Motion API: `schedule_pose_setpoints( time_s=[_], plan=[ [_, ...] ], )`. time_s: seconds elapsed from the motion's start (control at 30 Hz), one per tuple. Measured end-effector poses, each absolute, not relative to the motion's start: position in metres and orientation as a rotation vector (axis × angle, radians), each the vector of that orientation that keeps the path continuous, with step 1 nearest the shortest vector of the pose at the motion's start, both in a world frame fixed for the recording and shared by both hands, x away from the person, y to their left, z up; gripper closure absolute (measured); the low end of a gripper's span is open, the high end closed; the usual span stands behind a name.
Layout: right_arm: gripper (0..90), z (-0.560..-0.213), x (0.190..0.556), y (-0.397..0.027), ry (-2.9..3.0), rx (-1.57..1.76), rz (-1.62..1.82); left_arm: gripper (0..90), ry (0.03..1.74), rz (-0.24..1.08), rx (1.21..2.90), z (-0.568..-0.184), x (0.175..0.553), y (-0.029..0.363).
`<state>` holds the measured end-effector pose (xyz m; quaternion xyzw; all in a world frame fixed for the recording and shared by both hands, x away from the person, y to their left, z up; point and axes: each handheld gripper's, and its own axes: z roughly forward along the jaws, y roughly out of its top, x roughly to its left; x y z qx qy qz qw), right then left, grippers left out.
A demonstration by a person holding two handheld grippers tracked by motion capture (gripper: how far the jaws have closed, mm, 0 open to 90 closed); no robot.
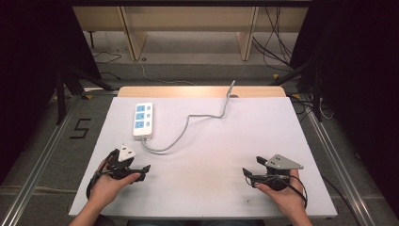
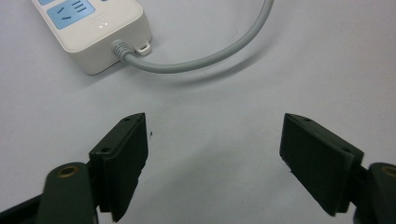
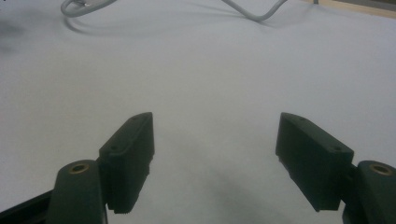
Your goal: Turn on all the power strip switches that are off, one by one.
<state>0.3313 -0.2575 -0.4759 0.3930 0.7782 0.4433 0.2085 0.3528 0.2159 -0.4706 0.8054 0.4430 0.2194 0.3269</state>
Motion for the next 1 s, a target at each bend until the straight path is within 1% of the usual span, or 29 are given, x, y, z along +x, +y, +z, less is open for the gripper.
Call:
schedule_pose_setpoints(
  time_s=[0.1,0.2,0.3,0.43,0.53,0.7,1.0],
  plan=[
    [29.0,-0.476,0.332,-0.257,2.168,1.093,1.231,28.9,1.155,0.581,2.104,-0.471,0.354,0.216],
    [28.9,-0.476,0.332,-0.257,2.165,1.089,1.231,35.2,1.167,0.581,2.107,-0.47,0.354,0.216],
    [28.9,-0.476,0.332,-0.256,2.164,1.086,1.225,51.1,1.193,0.583,2.099,-0.469,0.354,0.217],
    [28.9,-0.476,0.331,-0.256,2.162,1.077,1.22,74.8,1.217,0.581,2.101,-0.465,0.353,0.217],
    [29.0,-0.476,0.332,-0.257,2.162,1.079,1.219,88.1,1.214,0.592,2.109,-0.462,0.354,0.216],
    [29.0,-0.477,0.333,-0.256,2.162,1.075,1.222,89.4,1.198,0.594,2.128,-0.458,0.356,0.215],
    [28.5,-0.477,0.332,-0.255,2.163,1.061,1.217,89.6,1.219,0.552,2.122,-0.451,0.367,0.213]
  ],
)
